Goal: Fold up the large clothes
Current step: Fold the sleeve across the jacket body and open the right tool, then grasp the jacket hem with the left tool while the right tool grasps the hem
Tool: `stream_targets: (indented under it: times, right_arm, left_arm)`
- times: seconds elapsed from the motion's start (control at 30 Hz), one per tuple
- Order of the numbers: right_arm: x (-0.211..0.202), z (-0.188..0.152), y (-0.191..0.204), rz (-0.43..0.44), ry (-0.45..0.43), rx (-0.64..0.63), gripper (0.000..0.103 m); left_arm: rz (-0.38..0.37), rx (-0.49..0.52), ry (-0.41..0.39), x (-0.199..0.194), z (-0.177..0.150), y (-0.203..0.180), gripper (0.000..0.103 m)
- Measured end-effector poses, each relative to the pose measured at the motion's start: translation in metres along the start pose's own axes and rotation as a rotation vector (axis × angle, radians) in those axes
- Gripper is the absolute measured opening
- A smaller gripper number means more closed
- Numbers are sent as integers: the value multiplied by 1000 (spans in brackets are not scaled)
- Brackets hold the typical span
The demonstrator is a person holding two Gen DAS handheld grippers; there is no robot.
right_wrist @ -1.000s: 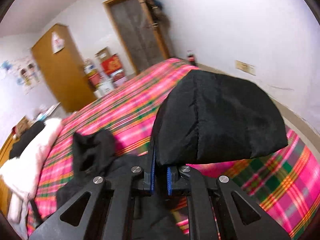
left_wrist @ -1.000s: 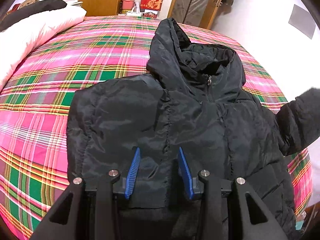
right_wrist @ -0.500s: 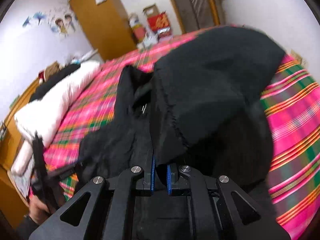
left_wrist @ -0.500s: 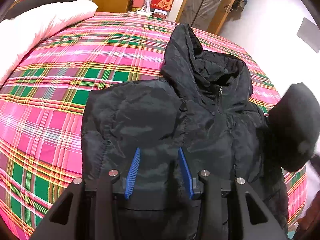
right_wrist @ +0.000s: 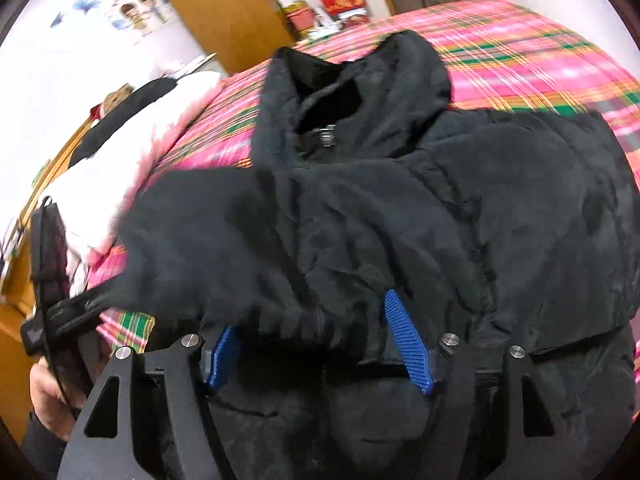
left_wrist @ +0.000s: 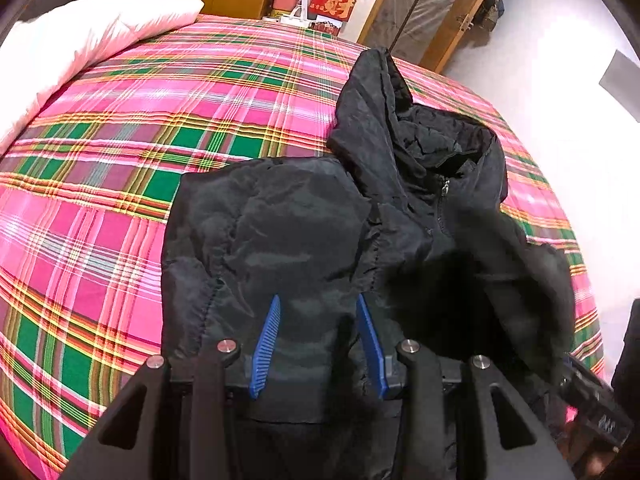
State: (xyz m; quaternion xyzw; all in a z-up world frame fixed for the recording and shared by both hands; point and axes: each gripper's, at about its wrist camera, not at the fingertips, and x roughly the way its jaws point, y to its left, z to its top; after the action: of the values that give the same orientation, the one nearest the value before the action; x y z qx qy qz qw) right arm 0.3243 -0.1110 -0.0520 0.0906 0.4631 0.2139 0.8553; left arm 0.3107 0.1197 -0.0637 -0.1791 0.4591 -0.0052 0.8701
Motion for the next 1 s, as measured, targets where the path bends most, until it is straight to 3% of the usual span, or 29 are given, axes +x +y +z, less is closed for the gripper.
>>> stream_targets:
  times: [0.13, 0.3, 0.37, 0.47, 0.57, 0.63, 0.7, 0.73, 0.77, 0.83, 0.93, 1.0]
  right_arm:
    - [-27, 0, 10, 30, -48, -48, 68]
    - [-48, -1, 1, -8, -103, -37, 68]
    - [-48, -3, -15, -51, -102, -3, 68]
    - [-37, -7, -43, -96, -81, 84, 68]
    - [-27, -13, -60, -105, -55, 130, 68]
    - [-23, -18, -65, -103, -47, 136, 68]
    - [-25, -21, -68, -105, -47, 128, 68]
    - [-27, -22, -69, -107, -46, 123, 68]
    - [-29, -23, -70, -110, -48, 122, 68]
    - [-38, -22, -73, -128, -68, 119, 68]
    - [-60, -15, -79, -182, -155, 109, 68]
    - [-67, -11, -88, -218, -190, 115, 68]
  left_arm:
    - [-61, -45, -24, -9, 3, 5, 42]
    - [-171, -90, -38, -16, 7, 9, 42]
    - [-208, -100, -14, -12, 6, 7, 49]
    - [-274, -94, 58, 1, 2, -2, 52]
    - [-326, -63, 168, 25, -6, -18, 55]
    - [-324, -60, 208, 37, -10, -24, 55]
    - [-320, -66, 198, 42, -11, -28, 55]
    - [-326, -65, 185, 42, -11, -29, 52]
    - [-329, -60, 169, 40, -10, -30, 30]
    - [-304, -29, 108, 30, -10, -32, 15]
    - [-209, 38, 8, 13, -5, -34, 11]
    - [-167, 49, 1, 17, -3, -28, 11]
